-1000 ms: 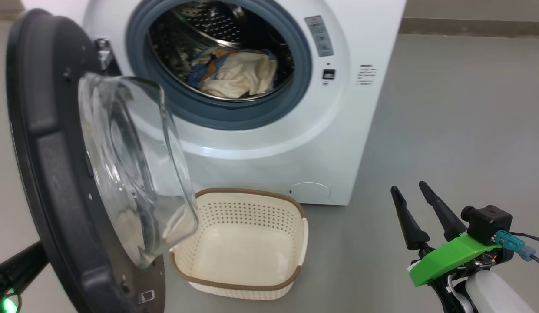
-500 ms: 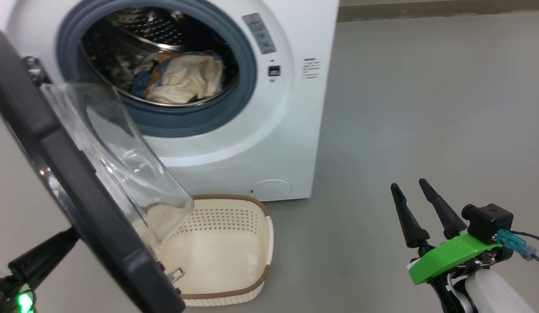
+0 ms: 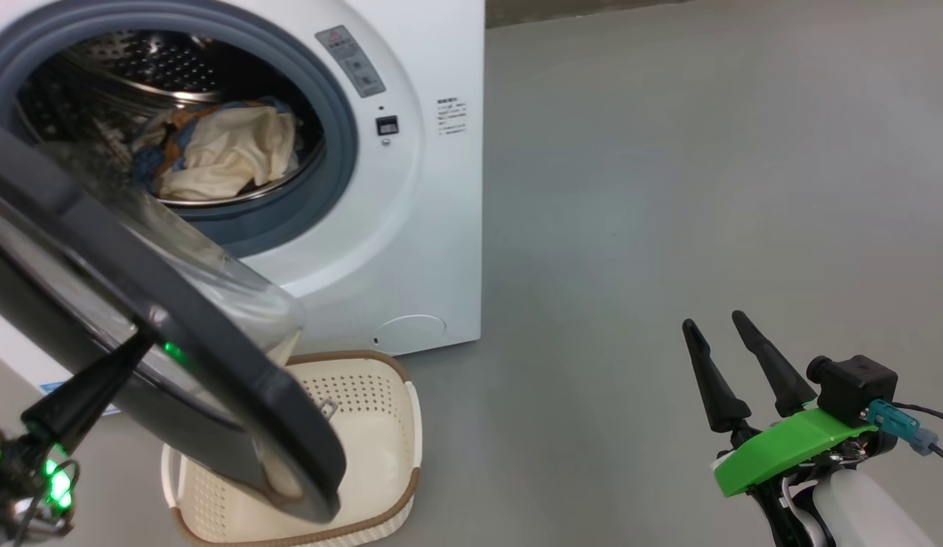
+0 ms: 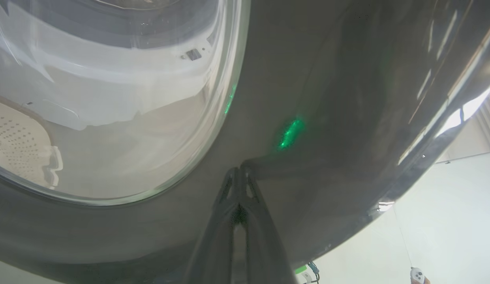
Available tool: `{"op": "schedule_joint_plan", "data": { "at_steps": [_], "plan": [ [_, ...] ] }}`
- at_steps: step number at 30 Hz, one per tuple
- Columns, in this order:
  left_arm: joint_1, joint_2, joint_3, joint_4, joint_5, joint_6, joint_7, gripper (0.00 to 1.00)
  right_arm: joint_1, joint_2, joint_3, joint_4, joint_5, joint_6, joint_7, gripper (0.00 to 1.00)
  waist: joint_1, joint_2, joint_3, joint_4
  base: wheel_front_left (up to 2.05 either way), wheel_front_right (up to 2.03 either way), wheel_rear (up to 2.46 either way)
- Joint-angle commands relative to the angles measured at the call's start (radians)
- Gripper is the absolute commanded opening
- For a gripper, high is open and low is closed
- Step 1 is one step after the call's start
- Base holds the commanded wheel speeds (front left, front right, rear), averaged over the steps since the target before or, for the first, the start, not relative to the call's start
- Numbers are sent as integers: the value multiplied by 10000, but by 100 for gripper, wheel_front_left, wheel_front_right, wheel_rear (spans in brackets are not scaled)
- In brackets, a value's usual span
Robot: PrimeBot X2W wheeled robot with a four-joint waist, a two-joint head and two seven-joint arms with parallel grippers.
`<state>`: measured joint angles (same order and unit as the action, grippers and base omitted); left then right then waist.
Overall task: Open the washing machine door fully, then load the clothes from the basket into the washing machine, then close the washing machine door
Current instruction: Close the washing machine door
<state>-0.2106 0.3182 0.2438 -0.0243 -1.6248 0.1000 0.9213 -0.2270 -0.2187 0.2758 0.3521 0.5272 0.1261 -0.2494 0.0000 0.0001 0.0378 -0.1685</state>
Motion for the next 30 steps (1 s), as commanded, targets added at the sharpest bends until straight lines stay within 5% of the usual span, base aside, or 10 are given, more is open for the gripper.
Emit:
{"op": "schedule_joint_plan", "data": {
  "at_steps": [1,15,30],
  "plan": [
    [-698,202,235,-202,92,-149,-83,0,-124,-67,88,-250,-75,46,-124,100,0,-1,69,-140,0,0,0],
    [-2031,-392,-119,910,723,-396,-1157,0,-90,155,-31,-247,-157,46,-124,100,0,-1,144,-2,0,0,0],
    [-1843,-348,26,1033,1184,-788,-1654,0,-81,134,50,-133,-93,46,-124,100,0,-1,-26,405,0,0,0]
  ]
}}
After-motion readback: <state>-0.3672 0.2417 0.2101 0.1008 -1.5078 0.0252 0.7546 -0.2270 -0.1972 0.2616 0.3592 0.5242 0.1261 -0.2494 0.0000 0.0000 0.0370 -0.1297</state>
